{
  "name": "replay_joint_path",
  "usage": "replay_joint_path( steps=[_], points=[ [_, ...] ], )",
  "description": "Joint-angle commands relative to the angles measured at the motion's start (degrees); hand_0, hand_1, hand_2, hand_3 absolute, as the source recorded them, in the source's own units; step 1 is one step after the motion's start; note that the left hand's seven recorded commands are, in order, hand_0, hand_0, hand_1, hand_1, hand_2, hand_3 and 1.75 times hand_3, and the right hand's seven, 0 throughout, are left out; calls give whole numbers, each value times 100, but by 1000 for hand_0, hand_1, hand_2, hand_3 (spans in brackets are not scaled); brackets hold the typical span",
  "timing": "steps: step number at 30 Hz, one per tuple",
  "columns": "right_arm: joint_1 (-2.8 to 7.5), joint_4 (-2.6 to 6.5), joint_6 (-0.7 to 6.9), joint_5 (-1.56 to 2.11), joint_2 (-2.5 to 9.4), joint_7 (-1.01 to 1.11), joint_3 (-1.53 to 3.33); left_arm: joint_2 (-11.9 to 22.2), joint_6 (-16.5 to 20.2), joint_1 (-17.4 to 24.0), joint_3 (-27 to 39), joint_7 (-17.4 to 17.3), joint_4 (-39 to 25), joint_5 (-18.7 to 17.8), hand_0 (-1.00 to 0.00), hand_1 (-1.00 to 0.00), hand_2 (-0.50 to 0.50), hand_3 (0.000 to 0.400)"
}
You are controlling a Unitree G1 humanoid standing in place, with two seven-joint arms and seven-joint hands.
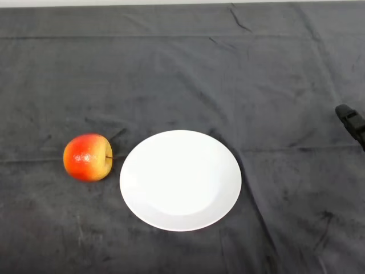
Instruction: Move the apple to the plate
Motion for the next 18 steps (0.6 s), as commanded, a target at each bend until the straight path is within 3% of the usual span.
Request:
replay_joint_path(
  steps=[1,18],
  points=[
    [-277,6,28,11,-32,42,-217,28,-14,57,1,-51,-184,40,0,0,0,0],
    [-277,4,29,4,-30,42,-224,-34,9,-64,-90,15,-186,198,0,0,0,0]
  ],
)
